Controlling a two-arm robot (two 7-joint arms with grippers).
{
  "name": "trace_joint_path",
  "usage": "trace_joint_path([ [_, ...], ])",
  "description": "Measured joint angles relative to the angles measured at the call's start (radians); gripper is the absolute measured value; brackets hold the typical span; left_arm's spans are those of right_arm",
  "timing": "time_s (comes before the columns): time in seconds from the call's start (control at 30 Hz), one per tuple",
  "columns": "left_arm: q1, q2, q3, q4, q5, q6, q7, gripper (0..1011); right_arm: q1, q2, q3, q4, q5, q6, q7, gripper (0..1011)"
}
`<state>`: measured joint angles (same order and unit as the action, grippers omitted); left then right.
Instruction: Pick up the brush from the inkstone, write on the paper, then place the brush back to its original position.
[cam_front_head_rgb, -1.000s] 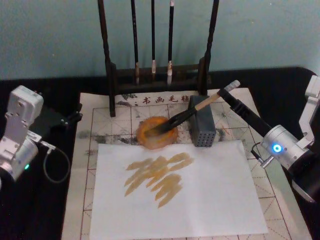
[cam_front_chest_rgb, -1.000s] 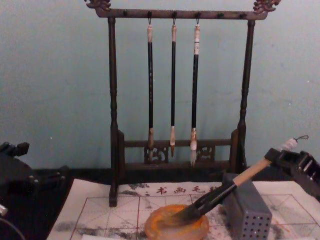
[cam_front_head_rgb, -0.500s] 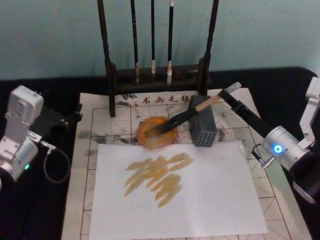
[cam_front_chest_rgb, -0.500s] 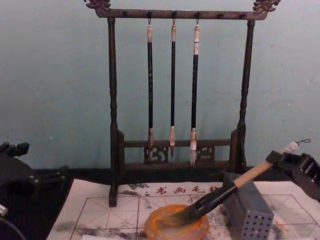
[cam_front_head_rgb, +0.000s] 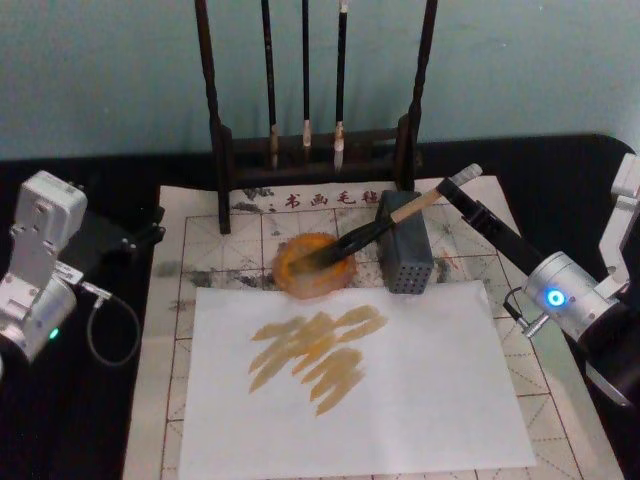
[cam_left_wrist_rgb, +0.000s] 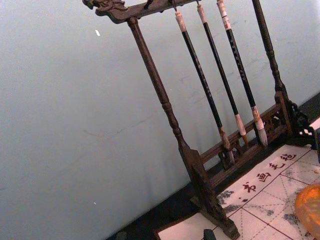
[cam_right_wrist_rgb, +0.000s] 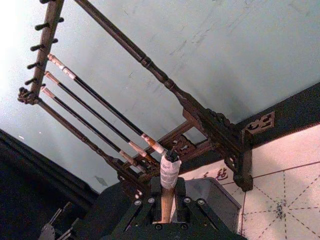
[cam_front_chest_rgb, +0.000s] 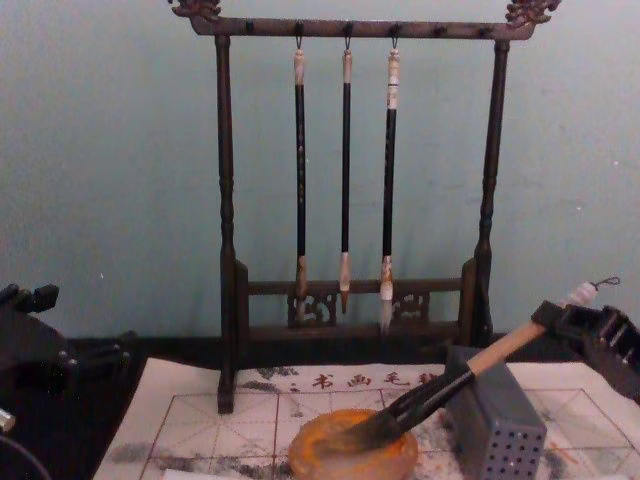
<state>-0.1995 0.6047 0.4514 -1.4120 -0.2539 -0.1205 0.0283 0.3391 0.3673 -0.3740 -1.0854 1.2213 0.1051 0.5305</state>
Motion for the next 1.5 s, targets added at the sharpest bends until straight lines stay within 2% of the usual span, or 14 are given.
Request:
trace_joint_path([
  [0.1,0.0,0.0,0.0,0.0,0.0,0.0,0.0,1001,0.0,0.0,0.0,0.0,-0.001,0.0,-0.001,175],
  [0.23,0.0,0.0,0.0,0.0,0.0,0.0,0.0,1001,0.0,0.0,0.0,0.0,-0.001,0.0,-0.001,262],
  [0.27,0.0,0.0,0.0,0.0,0.0,0.0,0.0,1001,0.0,0.0,0.0,0.0,-0.001,0.0,-0.001,325],
  [0.4,0.0,0.0,0.0,0.0,0.0,0.0,0.0,1001,0.0,0.0,0.0,0.0,-0.001,0.0,-0.001,424],
  [0.43,0.0,0.0,0.0,0.0,0.0,0.0,0.0,1001,0.0,0.0,0.0,0.0,-0.001,0.0,-0.001,484],
  [0.5,0.0,0.0,0.0,0.0,0.0,0.0,0.0,1001,0.0,0.0,0.0,0.0,-0.001,0.0,0.0,524],
  [0.73,0.0,0.0,0.0,0.0,0.0,0.0,0.0,1001,0.0,0.0,0.0,0.0,-0.001,-0.001,0.0,782],
  [1.0,0.0,0.0,0.0,0.0,0.0,0.0,0.0,1001,0.0,0.0,0.0,0.0,-0.001,-0.001,0.0,985],
  [1.5,0.0,0.0,0.0,0.0,0.0,0.0,0.0,1001,0.0,0.003,-0.003,-0.004,-0.004,-0.003,0.001,1000],
])
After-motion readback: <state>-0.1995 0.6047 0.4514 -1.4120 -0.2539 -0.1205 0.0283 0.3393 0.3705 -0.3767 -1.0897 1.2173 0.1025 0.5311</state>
